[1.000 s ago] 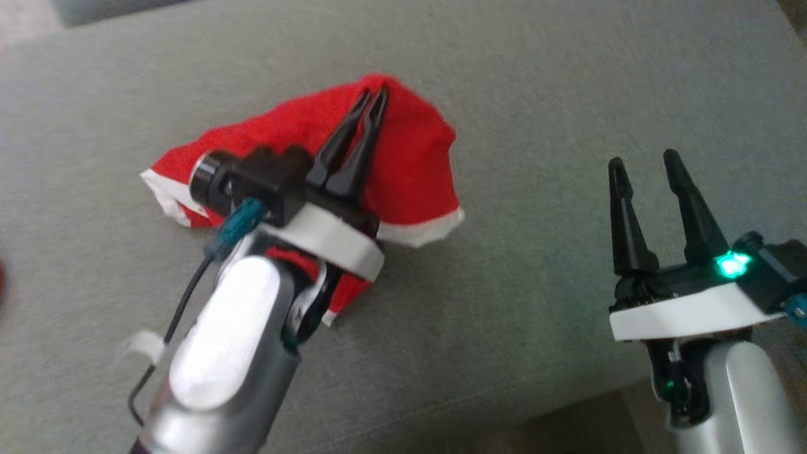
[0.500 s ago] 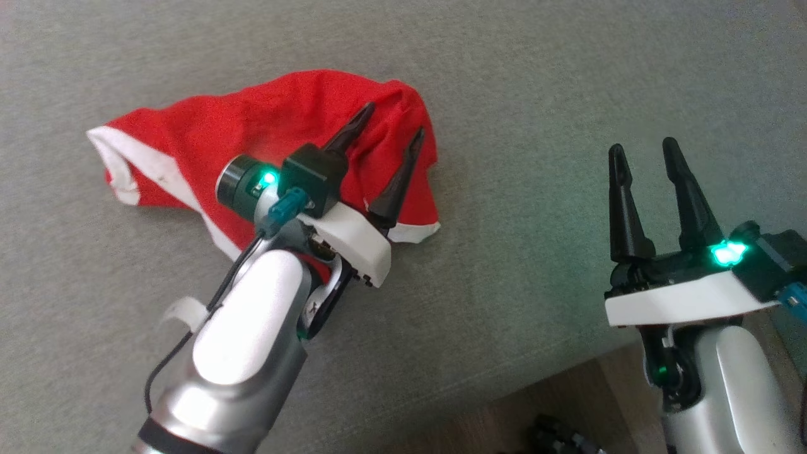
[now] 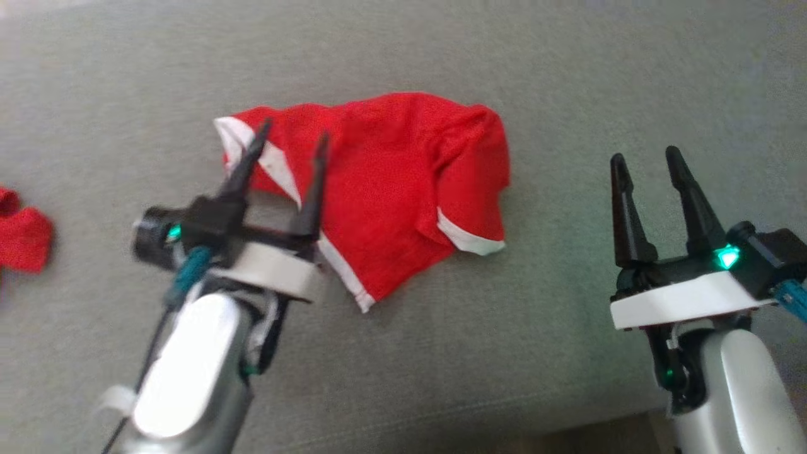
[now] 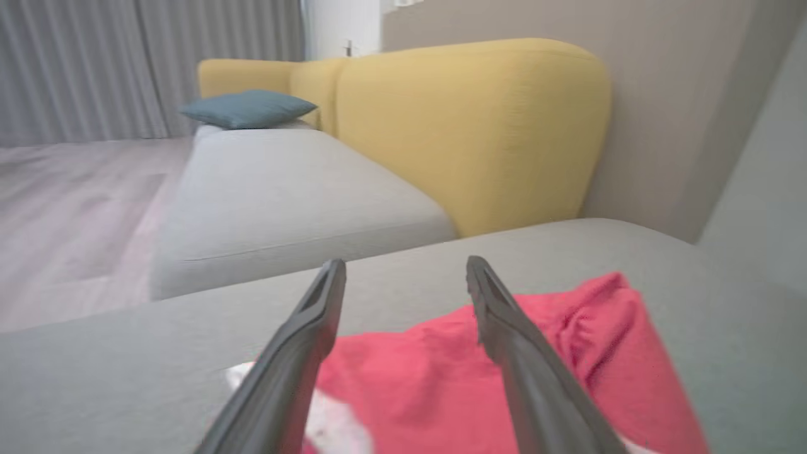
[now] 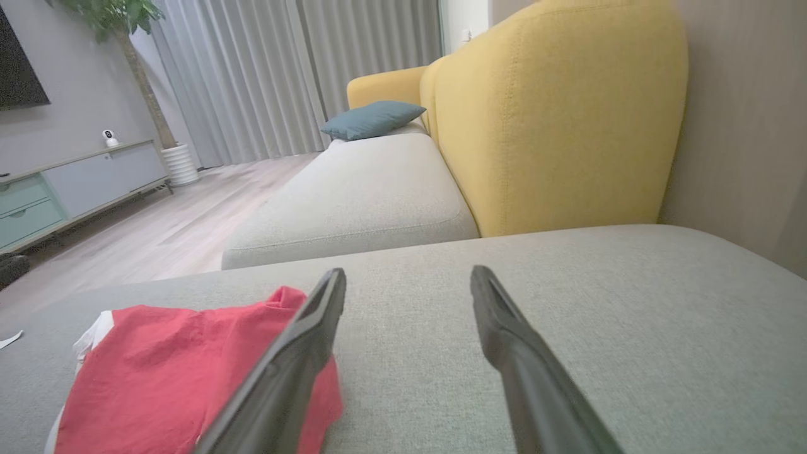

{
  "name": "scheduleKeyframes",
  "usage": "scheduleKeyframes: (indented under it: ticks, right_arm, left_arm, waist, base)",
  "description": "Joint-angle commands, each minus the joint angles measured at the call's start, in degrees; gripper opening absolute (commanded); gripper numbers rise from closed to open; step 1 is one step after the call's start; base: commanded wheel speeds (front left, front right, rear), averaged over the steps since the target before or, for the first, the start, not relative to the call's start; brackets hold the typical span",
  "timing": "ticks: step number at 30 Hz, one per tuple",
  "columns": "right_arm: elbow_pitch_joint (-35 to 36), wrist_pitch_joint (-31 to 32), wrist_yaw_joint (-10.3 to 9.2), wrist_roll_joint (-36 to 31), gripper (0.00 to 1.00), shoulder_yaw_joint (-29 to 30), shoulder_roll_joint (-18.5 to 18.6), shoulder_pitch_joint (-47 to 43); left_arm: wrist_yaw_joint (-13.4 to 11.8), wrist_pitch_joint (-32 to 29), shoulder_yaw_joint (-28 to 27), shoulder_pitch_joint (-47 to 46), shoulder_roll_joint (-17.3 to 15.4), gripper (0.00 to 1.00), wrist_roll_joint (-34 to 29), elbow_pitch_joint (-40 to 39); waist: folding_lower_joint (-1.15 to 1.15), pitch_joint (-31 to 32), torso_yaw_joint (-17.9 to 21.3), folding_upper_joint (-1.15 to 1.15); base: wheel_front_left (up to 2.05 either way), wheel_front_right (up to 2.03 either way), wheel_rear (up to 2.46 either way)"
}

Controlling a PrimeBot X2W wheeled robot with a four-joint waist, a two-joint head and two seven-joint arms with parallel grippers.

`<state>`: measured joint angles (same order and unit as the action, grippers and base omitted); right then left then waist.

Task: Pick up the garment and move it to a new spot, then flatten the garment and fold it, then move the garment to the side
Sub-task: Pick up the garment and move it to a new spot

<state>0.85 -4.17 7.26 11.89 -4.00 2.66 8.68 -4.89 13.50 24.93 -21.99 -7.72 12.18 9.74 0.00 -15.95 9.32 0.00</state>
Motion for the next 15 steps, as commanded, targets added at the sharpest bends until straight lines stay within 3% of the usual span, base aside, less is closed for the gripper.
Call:
scheduleKeyframes:
  ticks: [1,9,15]
  right_arm:
    - [2.19,0.54,0.23,-0.7,1.0,-0.51,0.22,-0.33]
    - [2.87,3.12,0.23,-2.37,1.0,0.72,0.21,-2.58]
    - [2.98,4.3,0.23,-2.95,1.0,1.21,0.21,-4.11]
  left_arm:
    - [-1.27,0.69,-3.48,0.2,-1.69,1.0,0.33,-2.52]
    - [-4.32,1.43,-11.75,8.08,-5.43,1.0,2.94,-4.24]
    - [-4.35,1.48,-12.67,11.78,-6.57,1.0,2.66,-5.8]
  waist:
    - [0.0,2.59,-3.29,0.0]
    - [0.0,5.49,-7.14,0.0]
    - [0.0,6.94,-8.07,0.0]
  base:
    - [0.0,0.0,0.0]
    - [0.0,0.0,0.0]
    - [0.0,0.0,0.0]
